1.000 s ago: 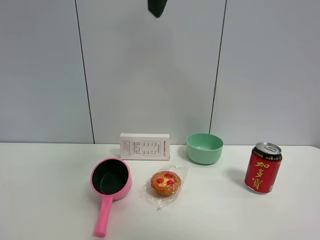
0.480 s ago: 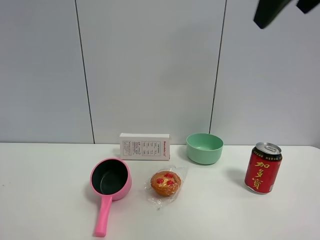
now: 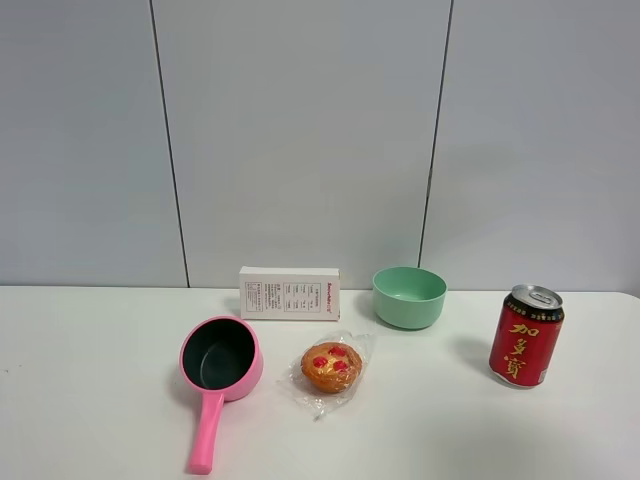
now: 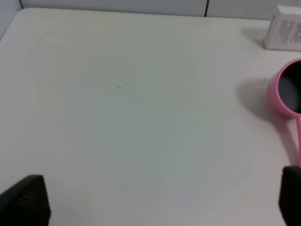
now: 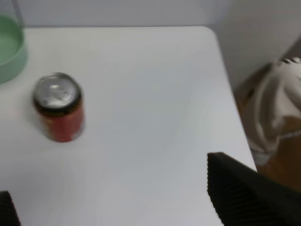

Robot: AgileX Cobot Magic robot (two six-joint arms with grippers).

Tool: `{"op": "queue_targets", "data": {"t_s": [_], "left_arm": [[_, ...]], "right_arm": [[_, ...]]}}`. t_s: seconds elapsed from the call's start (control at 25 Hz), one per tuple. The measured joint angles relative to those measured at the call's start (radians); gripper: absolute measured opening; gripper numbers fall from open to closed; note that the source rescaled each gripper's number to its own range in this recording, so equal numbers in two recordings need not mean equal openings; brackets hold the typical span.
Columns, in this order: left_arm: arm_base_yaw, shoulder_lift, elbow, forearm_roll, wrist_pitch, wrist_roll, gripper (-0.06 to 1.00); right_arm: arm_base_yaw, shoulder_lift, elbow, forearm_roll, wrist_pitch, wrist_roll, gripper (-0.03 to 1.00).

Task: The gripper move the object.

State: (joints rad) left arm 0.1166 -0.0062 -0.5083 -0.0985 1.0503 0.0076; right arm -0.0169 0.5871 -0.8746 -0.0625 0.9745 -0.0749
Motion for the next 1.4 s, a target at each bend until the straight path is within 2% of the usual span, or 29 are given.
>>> {"op": "queue_targets", "data": {"t_s": [0.16,0.52,0.68,0.8,1.04,1.4], "left_arm": [[0.0,0.0,0.0,0.0,0.0,0.0,1.0],[0.0,0.0,0.0,0.0,0.0,0.0,1.0],[0.0,0.0,0.0,0.0,0.0,0.0,1.0],[0.0,0.0,0.0,0.0,0.0,0.0,1.0],[0.0,0.0,0.0,-0.001,0.0,0.0,1.0],[0.0,0.0,0.0,-0.001,0.0,0.0,1.0]], "right_arm": [[-0.076,-0.209,0.097,0.05,0.048,0.005,0.75],[-0.08,-0.571,0.291,0.102,0.11,0.016,0.75],[-0.081,-0.59,0.346,0.155,0.132,0.025,0.75],[-0.083,-0.59,0.376,0.174,0.103,0.027,0.75],[-0.083,-0.59,0.383,0.127,0.087,0.058,0.75],[-0.069,-0.59,0.383,0.119,0.087,0.057,0.75]]}}
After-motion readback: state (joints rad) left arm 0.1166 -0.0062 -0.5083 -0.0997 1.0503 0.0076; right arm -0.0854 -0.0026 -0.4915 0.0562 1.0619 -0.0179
